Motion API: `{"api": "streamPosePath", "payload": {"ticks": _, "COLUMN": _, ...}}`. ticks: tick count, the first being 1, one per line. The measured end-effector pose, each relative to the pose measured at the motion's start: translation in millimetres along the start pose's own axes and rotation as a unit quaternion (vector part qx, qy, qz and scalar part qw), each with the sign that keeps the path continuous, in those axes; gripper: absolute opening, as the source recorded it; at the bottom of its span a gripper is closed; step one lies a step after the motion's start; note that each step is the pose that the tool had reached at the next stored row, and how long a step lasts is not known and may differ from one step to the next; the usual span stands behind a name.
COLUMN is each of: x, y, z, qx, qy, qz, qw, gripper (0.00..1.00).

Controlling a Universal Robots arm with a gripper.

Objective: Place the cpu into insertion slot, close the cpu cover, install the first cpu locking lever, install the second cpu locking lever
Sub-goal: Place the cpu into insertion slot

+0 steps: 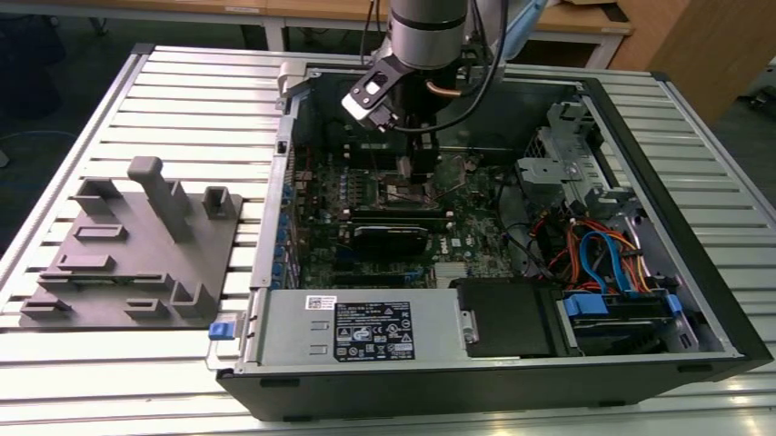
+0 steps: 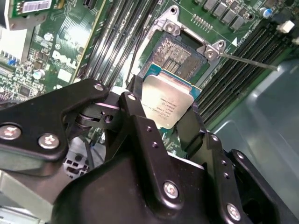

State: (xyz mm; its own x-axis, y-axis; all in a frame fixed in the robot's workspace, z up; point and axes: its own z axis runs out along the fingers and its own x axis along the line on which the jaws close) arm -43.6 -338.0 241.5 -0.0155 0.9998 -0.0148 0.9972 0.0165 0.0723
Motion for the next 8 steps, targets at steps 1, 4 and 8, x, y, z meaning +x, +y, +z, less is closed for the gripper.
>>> {"api": "streamPosePath", "payload": {"ticks": 1, "x": 0.0, "y": -1.0, "z": 1.7, "qx": -0.0002, "qy": 0.0, "qz": 0.0, "qw": 1.0, "gripper": 0.54}}
{"api": "streamPosePath", "payload": {"ticks": 4, "x": 0.1, "y": -3.7, "z": 7.1, "qx": -0.0009, "qy": -0.0001, "qz": 0.0, "qw": 1.0, "gripper": 0.54}}
{"api": "streamPosePath", "payload": {"ticks": 8, "x": 0.3, "y": -4.3, "z": 12.9, "qx": -0.0015, "qy": 0.0, "qz": 0.0, "qw": 1.0, "gripper": 0.54}}
